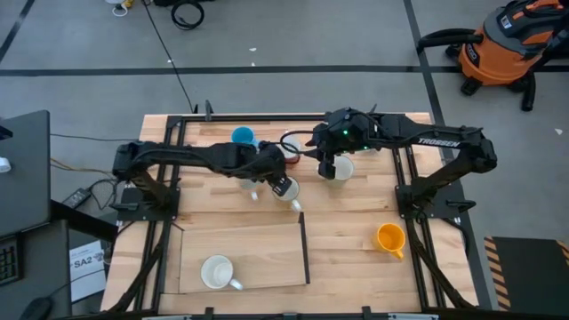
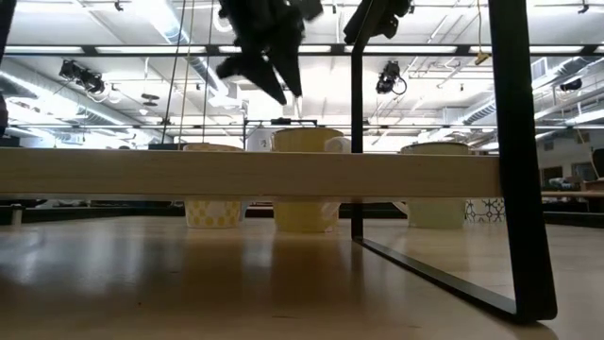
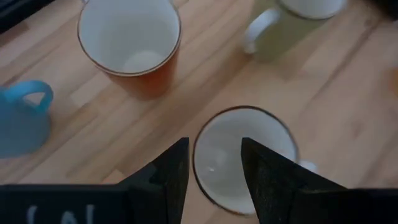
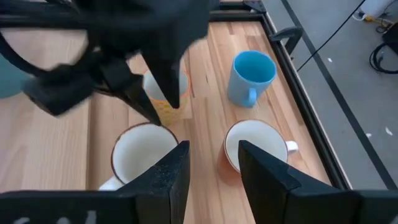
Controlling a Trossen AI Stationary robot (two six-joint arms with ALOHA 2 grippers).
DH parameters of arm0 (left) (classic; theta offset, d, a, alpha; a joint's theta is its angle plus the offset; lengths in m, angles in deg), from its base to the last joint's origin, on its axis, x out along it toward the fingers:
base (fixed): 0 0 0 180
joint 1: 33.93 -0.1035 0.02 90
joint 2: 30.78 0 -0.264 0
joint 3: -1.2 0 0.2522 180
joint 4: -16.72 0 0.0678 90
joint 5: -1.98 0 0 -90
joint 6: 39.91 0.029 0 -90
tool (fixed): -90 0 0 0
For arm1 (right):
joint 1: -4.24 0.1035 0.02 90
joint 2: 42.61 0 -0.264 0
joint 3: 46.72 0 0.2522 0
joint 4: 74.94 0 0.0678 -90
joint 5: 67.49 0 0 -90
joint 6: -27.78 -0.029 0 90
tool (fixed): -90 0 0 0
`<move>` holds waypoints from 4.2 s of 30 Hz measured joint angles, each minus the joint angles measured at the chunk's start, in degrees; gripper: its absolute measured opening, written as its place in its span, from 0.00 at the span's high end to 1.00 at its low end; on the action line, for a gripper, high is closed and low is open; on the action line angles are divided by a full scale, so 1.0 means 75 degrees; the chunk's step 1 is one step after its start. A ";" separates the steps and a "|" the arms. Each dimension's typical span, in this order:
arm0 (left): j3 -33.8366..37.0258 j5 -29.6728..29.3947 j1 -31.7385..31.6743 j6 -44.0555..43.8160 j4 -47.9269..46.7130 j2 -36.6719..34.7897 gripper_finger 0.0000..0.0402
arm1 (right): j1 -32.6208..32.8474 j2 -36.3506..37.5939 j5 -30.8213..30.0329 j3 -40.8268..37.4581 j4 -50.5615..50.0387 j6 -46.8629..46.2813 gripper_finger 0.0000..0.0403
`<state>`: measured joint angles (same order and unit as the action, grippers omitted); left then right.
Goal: Place coffee mugs
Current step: Put the light yellow mug on the shelf
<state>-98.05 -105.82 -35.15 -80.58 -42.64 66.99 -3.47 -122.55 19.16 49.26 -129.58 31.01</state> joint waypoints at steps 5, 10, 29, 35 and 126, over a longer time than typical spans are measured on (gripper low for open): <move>0.0000 0.0004 -0.0099 0.0000 -0.0060 0.0503 0.62 | 0.0000 -0.0072 0.0000 -0.0113 0.0028 -0.0001 0.65; 0.0003 0.0223 -0.0115 -0.0001 -0.0069 0.0887 0.62 | 0.0000 -0.0078 0.0000 -0.0136 -0.0006 -0.0003 0.65; 0.0000 0.0291 -0.0110 0.0002 -0.0072 0.1502 0.68 | -0.0003 -0.0075 -0.0027 -0.0149 -0.0067 -0.0003 0.65; 0.0000 0.0289 -0.0113 0.0002 -0.0078 0.1502 0.80 | -0.0003 -0.0075 -0.0025 -0.0149 -0.0061 -0.0003 0.65; 0.2349 0.0787 0.5250 -0.9090 -0.3542 -0.2205 0.91 | 0.0043 -0.0072 0.0000 -0.0140 -0.0014 -0.0008 0.65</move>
<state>-80.44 -99.92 4.22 -148.75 -69.20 50.45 -3.15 -123.10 19.16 48.21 -129.69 30.95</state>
